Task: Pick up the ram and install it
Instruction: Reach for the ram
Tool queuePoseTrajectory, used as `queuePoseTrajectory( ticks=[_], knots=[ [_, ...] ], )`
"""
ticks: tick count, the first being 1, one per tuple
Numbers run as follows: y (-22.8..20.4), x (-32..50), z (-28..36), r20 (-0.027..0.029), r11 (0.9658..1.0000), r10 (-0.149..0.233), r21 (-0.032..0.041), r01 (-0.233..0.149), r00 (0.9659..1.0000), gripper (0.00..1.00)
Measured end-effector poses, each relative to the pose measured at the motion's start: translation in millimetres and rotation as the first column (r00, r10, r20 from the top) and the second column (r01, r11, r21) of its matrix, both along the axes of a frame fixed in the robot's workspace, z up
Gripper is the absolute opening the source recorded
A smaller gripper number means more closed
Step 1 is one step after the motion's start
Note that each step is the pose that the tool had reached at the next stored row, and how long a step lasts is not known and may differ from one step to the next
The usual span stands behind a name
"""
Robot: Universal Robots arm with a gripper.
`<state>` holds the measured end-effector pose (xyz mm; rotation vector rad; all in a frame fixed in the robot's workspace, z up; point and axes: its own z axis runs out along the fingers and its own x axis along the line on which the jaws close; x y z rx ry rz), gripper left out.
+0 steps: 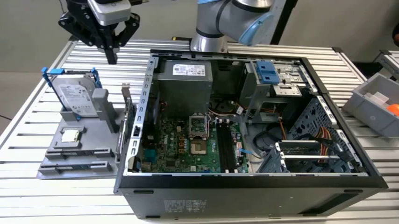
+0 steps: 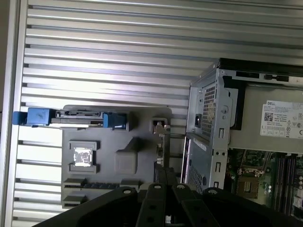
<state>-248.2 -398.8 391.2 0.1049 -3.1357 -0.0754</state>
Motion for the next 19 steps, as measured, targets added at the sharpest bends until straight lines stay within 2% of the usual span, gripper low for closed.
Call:
queuePoseTrajectory(
  ticks=[19],
  knots=[
    [0.0, -7.6, -0.1, -0.005, 1.0, 0.008, 0.0, -0.008, 1.0, 0.0]
  ],
)
